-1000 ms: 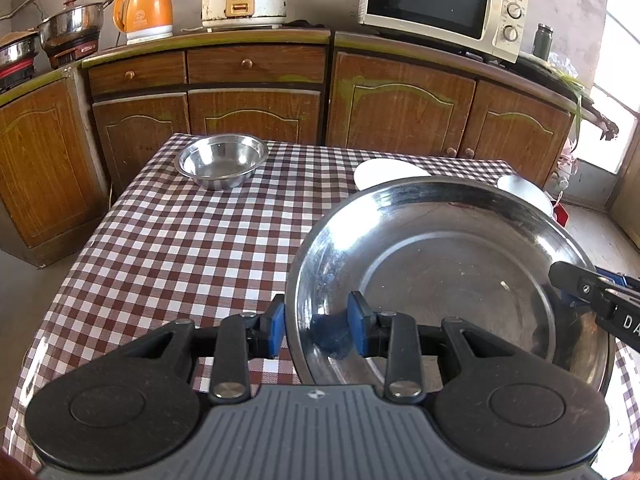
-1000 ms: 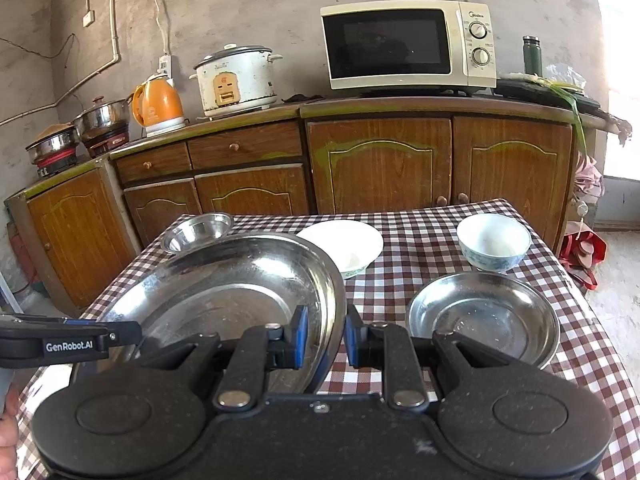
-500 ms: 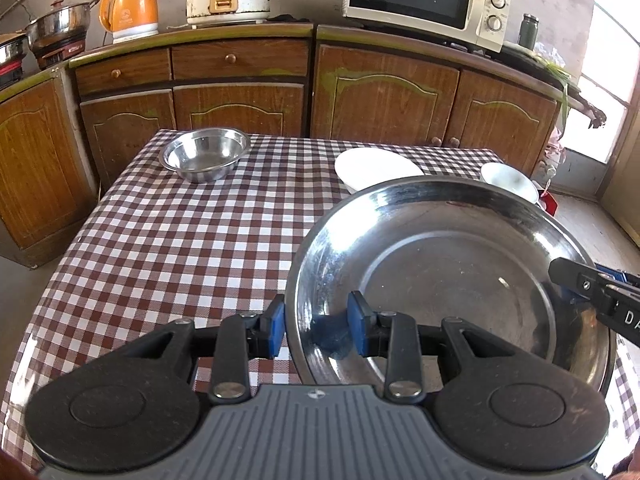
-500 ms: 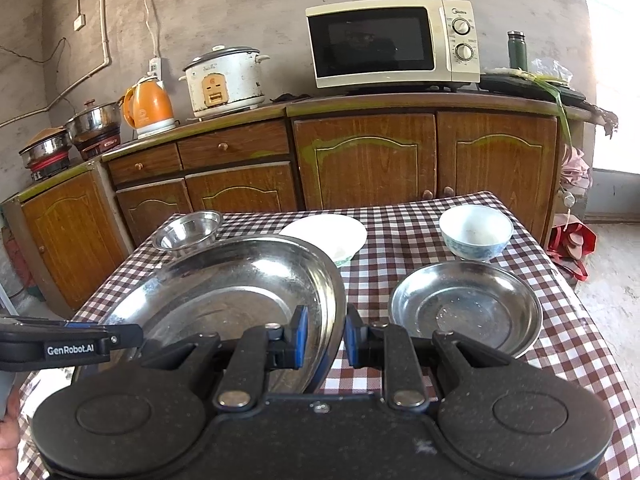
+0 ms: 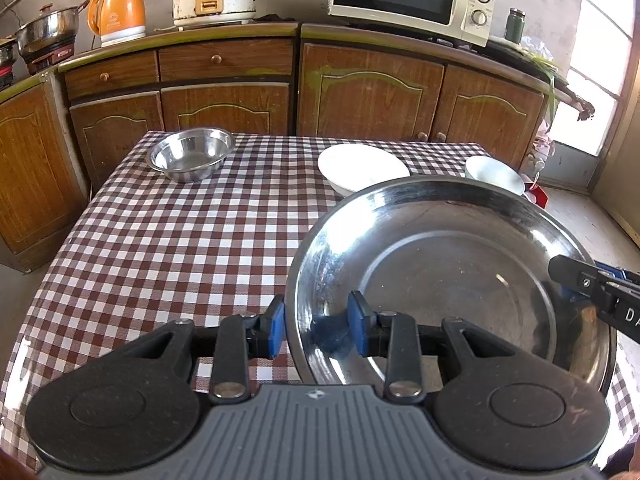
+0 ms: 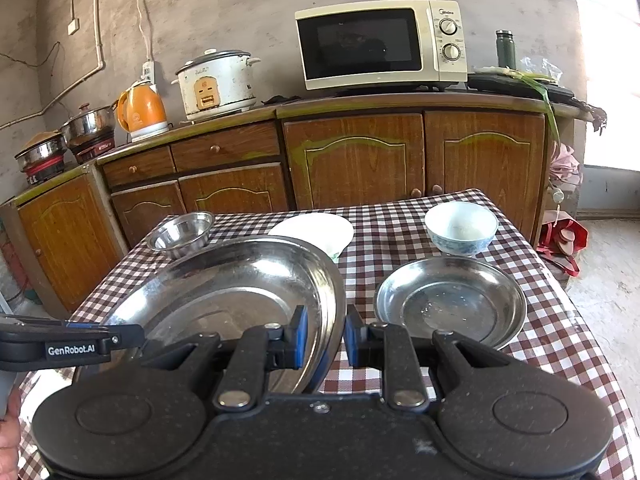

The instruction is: Organize plates and bowls

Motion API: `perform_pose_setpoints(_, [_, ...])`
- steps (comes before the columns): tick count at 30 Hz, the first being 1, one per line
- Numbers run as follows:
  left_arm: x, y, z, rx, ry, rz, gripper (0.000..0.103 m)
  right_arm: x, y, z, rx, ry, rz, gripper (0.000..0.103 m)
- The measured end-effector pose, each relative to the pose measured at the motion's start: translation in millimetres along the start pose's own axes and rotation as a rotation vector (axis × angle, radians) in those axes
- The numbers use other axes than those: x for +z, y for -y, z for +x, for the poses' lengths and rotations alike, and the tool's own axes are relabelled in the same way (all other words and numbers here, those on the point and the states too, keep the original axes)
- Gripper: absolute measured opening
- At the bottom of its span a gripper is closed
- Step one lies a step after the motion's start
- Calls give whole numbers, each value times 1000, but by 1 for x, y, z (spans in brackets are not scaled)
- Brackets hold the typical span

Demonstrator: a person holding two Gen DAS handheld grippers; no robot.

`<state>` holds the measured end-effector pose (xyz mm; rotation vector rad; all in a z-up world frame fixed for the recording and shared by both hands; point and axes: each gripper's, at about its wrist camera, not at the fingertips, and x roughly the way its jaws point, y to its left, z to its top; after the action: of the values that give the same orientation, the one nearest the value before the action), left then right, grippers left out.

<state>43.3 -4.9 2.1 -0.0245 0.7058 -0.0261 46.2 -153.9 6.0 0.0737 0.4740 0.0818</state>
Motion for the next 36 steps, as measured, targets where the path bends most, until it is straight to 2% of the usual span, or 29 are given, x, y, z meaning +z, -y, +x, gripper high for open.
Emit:
perform_pose_setpoints(19, [-14, 13, 0, -31, -29, 36, 35, -14, 16, -14, -25, -19, 7, 25])
perform_pose_setpoints(36, [-36, 13, 14, -25, -91, 72, 35, -44, 23, -6, -35, -101, 21, 25])
